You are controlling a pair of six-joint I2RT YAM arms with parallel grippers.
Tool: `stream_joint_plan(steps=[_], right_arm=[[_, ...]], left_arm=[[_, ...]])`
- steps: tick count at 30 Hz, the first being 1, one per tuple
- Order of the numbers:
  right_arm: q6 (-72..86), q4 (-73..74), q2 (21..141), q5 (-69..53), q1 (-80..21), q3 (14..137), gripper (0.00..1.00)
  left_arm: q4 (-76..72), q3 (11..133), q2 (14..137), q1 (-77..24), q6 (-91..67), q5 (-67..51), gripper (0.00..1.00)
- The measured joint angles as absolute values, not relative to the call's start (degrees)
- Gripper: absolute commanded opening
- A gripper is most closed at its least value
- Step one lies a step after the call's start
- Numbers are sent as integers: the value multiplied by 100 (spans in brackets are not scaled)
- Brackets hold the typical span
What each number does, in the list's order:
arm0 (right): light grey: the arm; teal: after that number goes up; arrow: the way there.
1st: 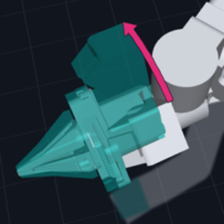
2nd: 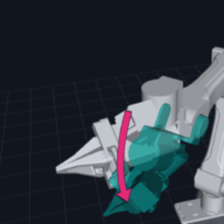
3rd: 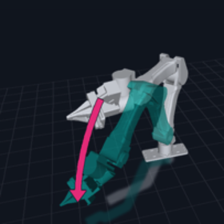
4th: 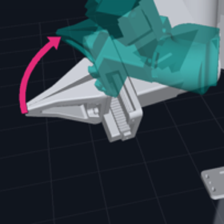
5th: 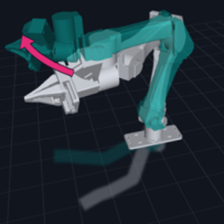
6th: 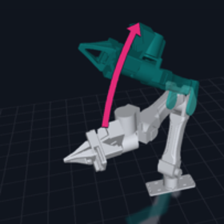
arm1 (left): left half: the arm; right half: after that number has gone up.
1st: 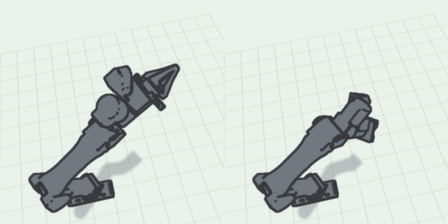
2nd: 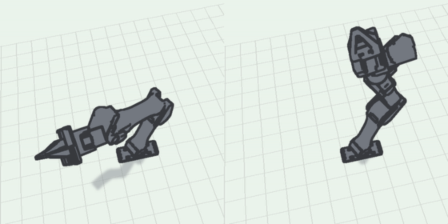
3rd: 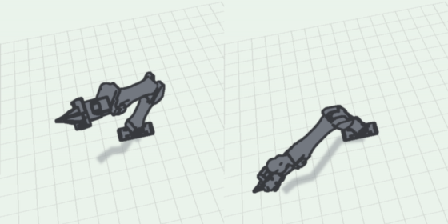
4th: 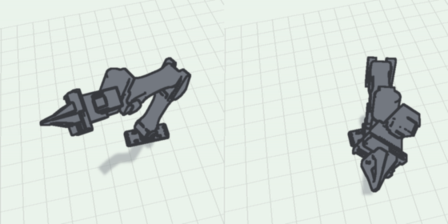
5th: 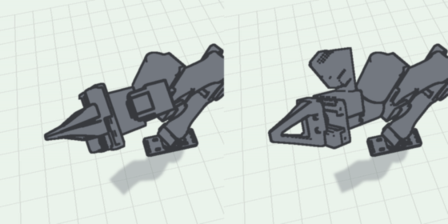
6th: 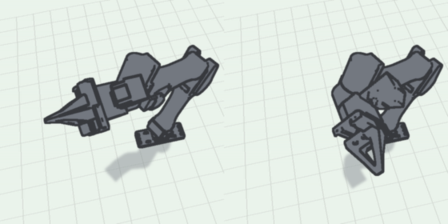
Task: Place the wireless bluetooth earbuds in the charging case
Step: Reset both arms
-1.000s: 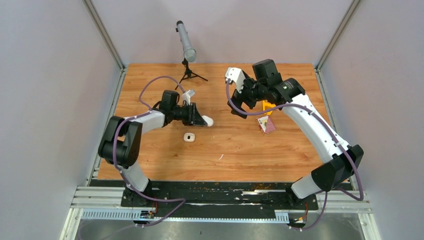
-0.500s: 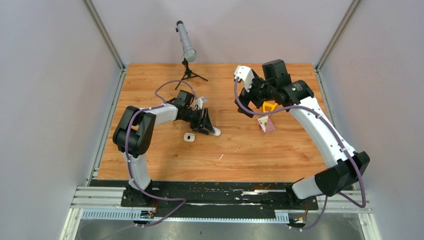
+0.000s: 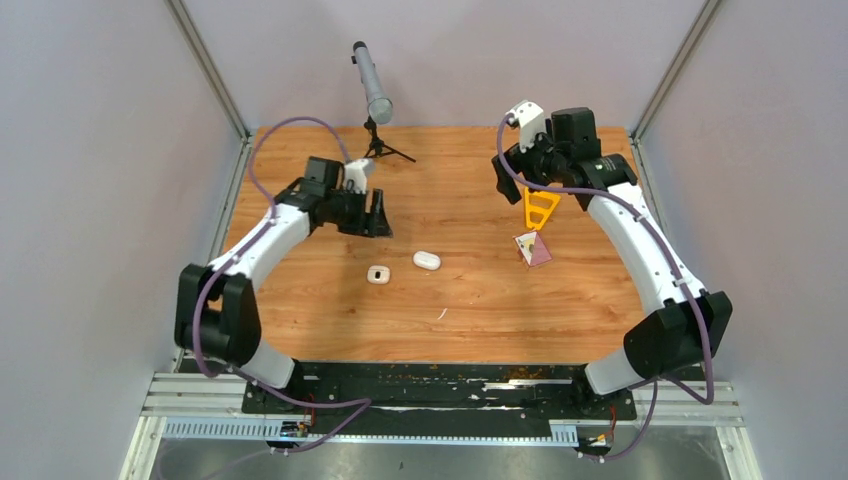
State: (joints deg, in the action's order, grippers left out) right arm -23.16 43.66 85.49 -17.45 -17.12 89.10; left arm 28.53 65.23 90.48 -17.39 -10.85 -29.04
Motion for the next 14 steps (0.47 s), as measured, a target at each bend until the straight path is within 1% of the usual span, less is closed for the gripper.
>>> stream_joint_plan(steps=[1,2,7,10,14], right_arm=[[-2174,4268,8565,-1533,-1688,8871,100],[-2010,4145,8582,-1269,-1667,8820,100],[-1500,3695,8589,-123,-1664,8613,100],[-1378,3557,8578,292,-1664,8661,100],[-1323,3461,8578,613,-1664,9083,100]], left_arm=[[2856,6517,8862,-1592,-1028,-2801,99],[2836,6490,8624,-1396,-972,-2683,100],[2630,6226,7347,-637,-847,-1942,100],[2477,6337,6724,-631,-644,-1544,100],[2340,6925,6499,-668,-357,-1197,100]])
